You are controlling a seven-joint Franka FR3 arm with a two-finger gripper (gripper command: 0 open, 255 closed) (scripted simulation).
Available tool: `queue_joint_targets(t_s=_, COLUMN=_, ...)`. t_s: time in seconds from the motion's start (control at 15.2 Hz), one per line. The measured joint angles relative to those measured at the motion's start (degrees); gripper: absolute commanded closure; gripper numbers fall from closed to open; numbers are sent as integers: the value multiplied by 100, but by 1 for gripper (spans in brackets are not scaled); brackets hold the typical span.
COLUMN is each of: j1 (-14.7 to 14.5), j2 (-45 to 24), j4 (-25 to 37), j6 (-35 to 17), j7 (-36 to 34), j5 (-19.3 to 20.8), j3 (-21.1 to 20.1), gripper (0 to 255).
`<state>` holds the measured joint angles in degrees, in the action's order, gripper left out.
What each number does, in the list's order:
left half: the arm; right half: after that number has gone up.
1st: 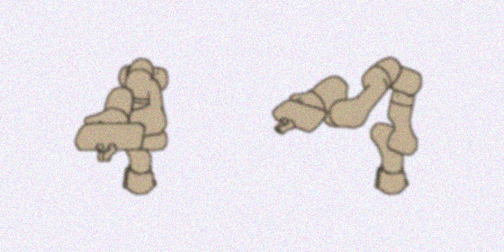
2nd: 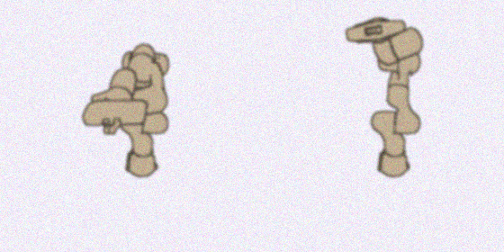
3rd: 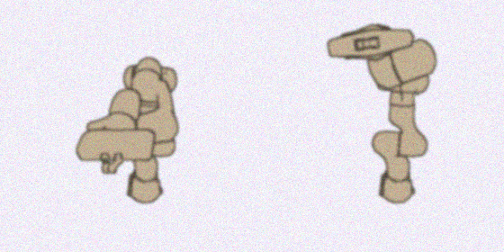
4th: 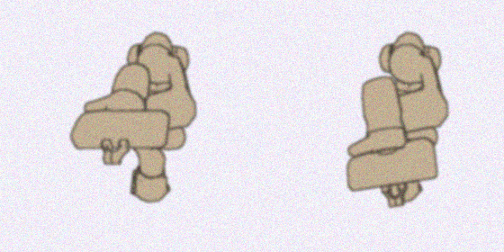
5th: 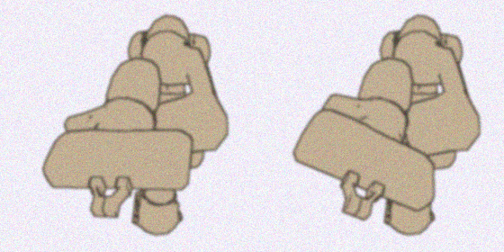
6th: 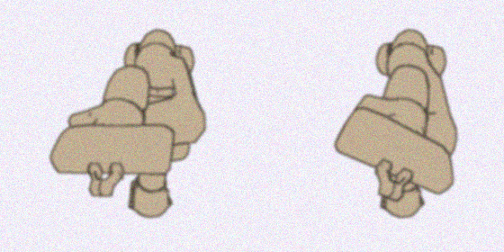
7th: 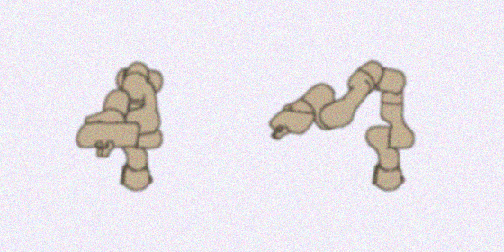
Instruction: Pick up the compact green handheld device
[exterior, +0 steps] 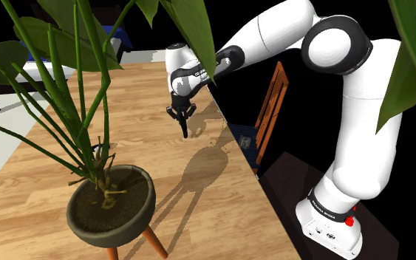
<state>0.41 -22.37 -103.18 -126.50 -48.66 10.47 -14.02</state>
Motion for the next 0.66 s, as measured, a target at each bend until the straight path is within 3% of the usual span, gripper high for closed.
queue_joint_targets(t_s=0.66, j1=29, j2=304, j4=344, j6=632, j7=115, j5=-133, j3=-54, gripper=255)
